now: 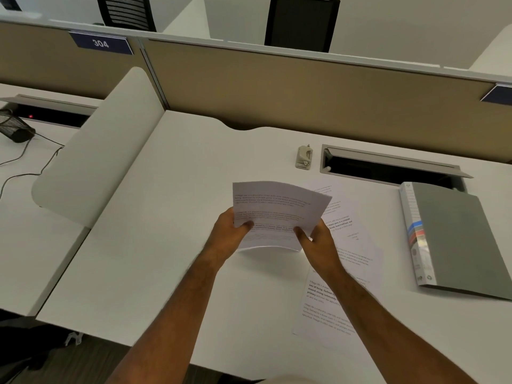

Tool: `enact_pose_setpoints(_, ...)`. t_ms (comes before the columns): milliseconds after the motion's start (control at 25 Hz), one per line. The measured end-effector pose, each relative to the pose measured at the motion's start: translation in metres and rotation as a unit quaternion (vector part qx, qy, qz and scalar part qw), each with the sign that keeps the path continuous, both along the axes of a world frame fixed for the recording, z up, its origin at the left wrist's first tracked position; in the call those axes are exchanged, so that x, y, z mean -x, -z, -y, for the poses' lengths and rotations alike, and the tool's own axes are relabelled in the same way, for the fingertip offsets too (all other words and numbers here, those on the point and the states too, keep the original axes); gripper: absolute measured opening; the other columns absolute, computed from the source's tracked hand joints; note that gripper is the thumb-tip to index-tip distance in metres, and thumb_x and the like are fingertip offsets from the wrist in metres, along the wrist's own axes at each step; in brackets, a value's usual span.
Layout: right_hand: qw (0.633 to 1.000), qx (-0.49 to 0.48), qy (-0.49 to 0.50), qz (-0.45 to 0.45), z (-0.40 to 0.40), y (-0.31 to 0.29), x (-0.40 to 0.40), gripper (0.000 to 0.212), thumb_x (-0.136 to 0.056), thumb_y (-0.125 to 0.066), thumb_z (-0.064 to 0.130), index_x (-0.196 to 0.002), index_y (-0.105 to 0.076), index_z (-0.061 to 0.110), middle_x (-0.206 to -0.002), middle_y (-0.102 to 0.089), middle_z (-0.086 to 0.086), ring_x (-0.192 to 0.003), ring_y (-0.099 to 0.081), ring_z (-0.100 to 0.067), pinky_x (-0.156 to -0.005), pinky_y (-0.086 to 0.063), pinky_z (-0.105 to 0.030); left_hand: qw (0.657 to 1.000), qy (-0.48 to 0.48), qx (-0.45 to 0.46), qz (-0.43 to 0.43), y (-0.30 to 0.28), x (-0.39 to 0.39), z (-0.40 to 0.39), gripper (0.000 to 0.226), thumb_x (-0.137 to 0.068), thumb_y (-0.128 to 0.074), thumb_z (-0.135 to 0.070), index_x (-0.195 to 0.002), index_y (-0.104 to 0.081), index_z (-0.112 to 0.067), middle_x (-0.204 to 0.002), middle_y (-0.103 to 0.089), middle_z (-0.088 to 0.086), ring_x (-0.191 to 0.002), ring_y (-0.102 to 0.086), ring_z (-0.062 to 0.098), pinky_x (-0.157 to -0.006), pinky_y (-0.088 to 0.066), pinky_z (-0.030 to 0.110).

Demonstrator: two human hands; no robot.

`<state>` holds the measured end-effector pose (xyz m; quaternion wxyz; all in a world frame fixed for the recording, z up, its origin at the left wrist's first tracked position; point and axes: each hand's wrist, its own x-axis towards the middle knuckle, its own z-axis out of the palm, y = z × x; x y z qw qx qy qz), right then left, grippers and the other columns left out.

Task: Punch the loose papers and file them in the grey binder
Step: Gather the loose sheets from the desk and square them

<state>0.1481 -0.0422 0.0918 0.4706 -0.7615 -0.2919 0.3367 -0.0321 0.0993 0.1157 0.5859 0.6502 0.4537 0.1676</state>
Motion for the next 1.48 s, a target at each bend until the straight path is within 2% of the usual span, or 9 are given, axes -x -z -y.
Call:
enact_pose_setpoints(280,1.0,-0.022,-0.016,-0.003,0.011,0.004,-0.002,0.038,-0.1,-0.061,0.017,-0.137,-0.051,0.023,-0.125,-0.066,0.007,-0.113,-0.066,-0.012,-0.093,-0.06,-0.037,1.0,0.002,0.017,0.005,0.007,0.003,0.008,0.029,-0.099,-0.066,-0.015,-0.122,-0.063,-0.033,-0.116,-0.072,-0.01,-0.107,-0.07,0.014,-0.082,-0.06,0.027)
enact_pose_setpoints(520,0.998,-0.043,0.015,-0.038,0.024,-0.002,-0.009,0.035,-0.097,-0.068,0.021,-0.129,-0.054,0.023,-0.124,-0.069,0.008,-0.109,-0.069,-0.009,-0.091,-0.06,-0.034,0.995,-0.02,0.086,0.04,0.016,0.001,0.021,0.035,-0.09,-0.079,-0.026,-0.124,-0.068,-0.025,-0.115,-0.077,-0.005,-0.101,-0.076,0.017,-0.088,-0.063,0.041)
enact_pose_setpoints(720,0.997,-0.015,0.048,-0.058,0.048,0.003,-0.012,0.033,-0.095,-0.07,0.025,-0.125,-0.055,0.024,-0.117,-0.072,0.008,-0.097,-0.074,-0.009,-0.08,-0.063,-0.03,0.994,0.008,0.111,0.021,0.029,-0.002,0.044,0.043,-0.085,-0.084,-0.03,-0.124,-0.067,-0.023,-0.116,-0.077,-0.003,-0.097,-0.077,0.02,-0.087,-0.063,0.047)
enact_pose_setpoints(920,0.994,0.008,0.06,-0.09,0.083,0.025,-0.011,0.036,-0.093,-0.072,0.032,-0.125,-0.06,0.021,-0.114,-0.073,0.009,-0.103,-0.07,-0.003,-0.088,-0.057,-0.021,0.996,0.019,0.085,-0.002,0.041,0.0,0.053,0.045,-0.086,-0.082,-0.031,-0.127,-0.064,-0.024,-0.116,-0.076,-0.004,-0.099,-0.076,0.018,-0.088,-0.063,0.043)
enact_pose_setpoints(1040,0.996,0.058,0.038,-0.064,0.113,0.049,-0.006,0.043,-0.091,-0.073,0.039,-0.129,-0.06,0.025,-0.124,-0.066,0.012,-0.116,-0.063,-0.008,-0.098,-0.052,-0.028,0.997,0.029,0.067,-0.025,0.048,0.012,0.055,0.047,-0.088,-0.081,-0.03,-0.131,-0.062,-0.025,-0.118,-0.075,-0.004,-0.1,-0.075,0.018,-0.087,-0.064,0.04)
enact_pose_setpoints(1200,0.984,0.12,-0.064,0.116,0.146,0.085,0.008,0.064,-0.089,-0.073,0.042,-0.144,-0.048,0.021,-0.146,-0.05,0.005,-0.137,-0.044,-0.014,-0.118,-0.035,-0.037,0.997,0.013,0.057,-0.044,0.06,0.035,0.053,0.043,-0.087,-0.082,-0.026,-0.126,-0.065,-0.025,-0.113,-0.076,-0.009,-0.098,-0.075,0.014,-0.085,-0.063,0.036)
enact_pose_setpoints(1280,0.96,0.149,-0.131,0.197,0.154,0.097,0.015,0.086,-0.088,-0.07,0.053,-0.156,-0.032,0.016,-0.163,-0.028,0.004,-0.152,-0.021,-0.015,-0.128,-0.012,-0.037,0.997,0.002,0.054,-0.054,0.065,0.047,0.051,0.042,-0.086,-0.083,-0.025,-0.124,-0.066,-0.026,-0.111,-0.076,-0.01,-0.097,-0.075,0.012,-0.085,-0.062,0.035)
enact_pose_setpoints(1360,0.924,0.181,-0.204,0.268,0.16,0.108,0.023,0.11,-0.085,-0.062,0.069,-0.162,-0.009,0.011,-0.168,0.003,0.003,-0.156,0.005,-0.016,-0.125,0.013,-0.03,0.996,-0.006,0.058,-0.063,0.07,0.055,0.052,0.042,-0.086,-0.084,-0.024,-0.124,-0.066,-0.025,-0.11,-0.076,-0.011,-0.096,-0.075,0.012,-0.084,-0.063,0.034)
enact_pose_setpoints(1480,0.886,0.225,-0.256,0.315,0.159,0.113,0.033,0.125,-0.079,-0.049,0.084,-0.16,0.008,0.007,-0.166,0.021,-0.007,-0.154,0.02,-0.023,-0.121,0.023,-0.033,0.995,-0.01,0.066,-0.074,0.077,0.066,0.053,0.043,-0.086,-0.084,-0.024,-0.125,-0.066,-0.023,-0.111,-0.076,-0.007,-0.097,-0.076,0.015,-0.083,-0.063,0.035)
